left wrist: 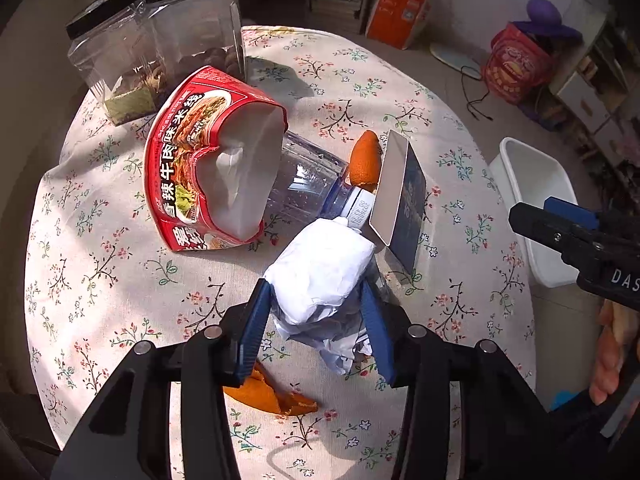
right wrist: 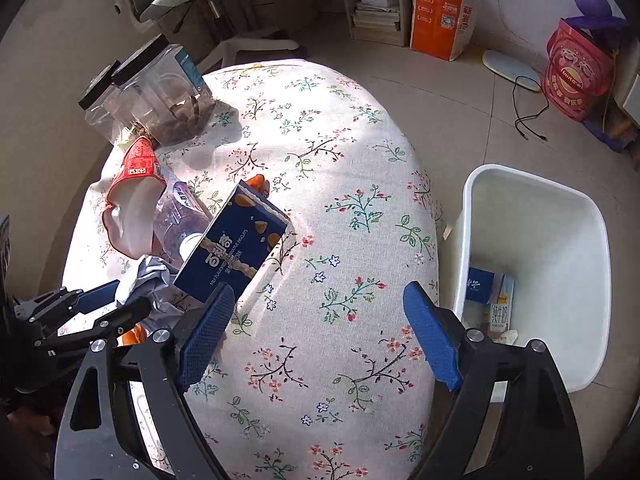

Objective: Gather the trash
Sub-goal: 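Lift the tissue in the left tool while the right tool grasps and lifts the blue box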

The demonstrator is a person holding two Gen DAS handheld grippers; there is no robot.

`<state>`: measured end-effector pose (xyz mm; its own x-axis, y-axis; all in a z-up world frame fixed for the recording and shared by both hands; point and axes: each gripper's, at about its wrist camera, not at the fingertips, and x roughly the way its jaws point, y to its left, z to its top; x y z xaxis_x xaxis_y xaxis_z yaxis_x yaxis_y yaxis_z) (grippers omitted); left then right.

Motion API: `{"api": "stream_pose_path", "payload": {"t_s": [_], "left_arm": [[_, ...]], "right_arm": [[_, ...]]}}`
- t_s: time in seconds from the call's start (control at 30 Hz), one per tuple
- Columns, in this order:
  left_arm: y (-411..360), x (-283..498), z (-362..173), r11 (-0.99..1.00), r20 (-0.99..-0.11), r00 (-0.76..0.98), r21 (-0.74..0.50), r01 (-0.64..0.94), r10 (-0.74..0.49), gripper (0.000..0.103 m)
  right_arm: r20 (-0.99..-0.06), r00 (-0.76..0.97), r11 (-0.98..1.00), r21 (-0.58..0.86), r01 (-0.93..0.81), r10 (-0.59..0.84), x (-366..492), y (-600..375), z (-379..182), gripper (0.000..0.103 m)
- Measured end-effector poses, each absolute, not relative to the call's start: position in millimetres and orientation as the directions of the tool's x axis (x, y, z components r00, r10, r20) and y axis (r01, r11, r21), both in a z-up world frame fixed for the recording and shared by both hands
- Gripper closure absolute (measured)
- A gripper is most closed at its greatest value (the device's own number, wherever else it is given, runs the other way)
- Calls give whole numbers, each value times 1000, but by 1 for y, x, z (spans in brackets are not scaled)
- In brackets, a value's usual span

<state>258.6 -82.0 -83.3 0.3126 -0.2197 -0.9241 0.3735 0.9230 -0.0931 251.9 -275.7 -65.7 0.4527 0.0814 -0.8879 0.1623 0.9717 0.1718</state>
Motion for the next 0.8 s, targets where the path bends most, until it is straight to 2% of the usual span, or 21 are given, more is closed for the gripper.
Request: {"api": "stream_pose_path", "payload": {"t_s": [0.43,0.73,0.77,0.8], "left_arm": [[-57,243,-61,936,-903,352,-128,328,-247,57],[-53,244,-62,936,-901,354,-135,325,-253,57],[-53,244,-61,936,-900,356,-135,325,-253,57],[-52,244,-60,937,-899,358,-135,324,-253,57]], "right_arm": [[-825,484,875,434,215,291,272,-250,-90,20],[-809,444,775,545,320,386,283,-242,-128,20],[-804,439,764,558,324,400,284,-241,-131,23],[-807,427,767,557,318,409,285,-239,-132,30]]}}
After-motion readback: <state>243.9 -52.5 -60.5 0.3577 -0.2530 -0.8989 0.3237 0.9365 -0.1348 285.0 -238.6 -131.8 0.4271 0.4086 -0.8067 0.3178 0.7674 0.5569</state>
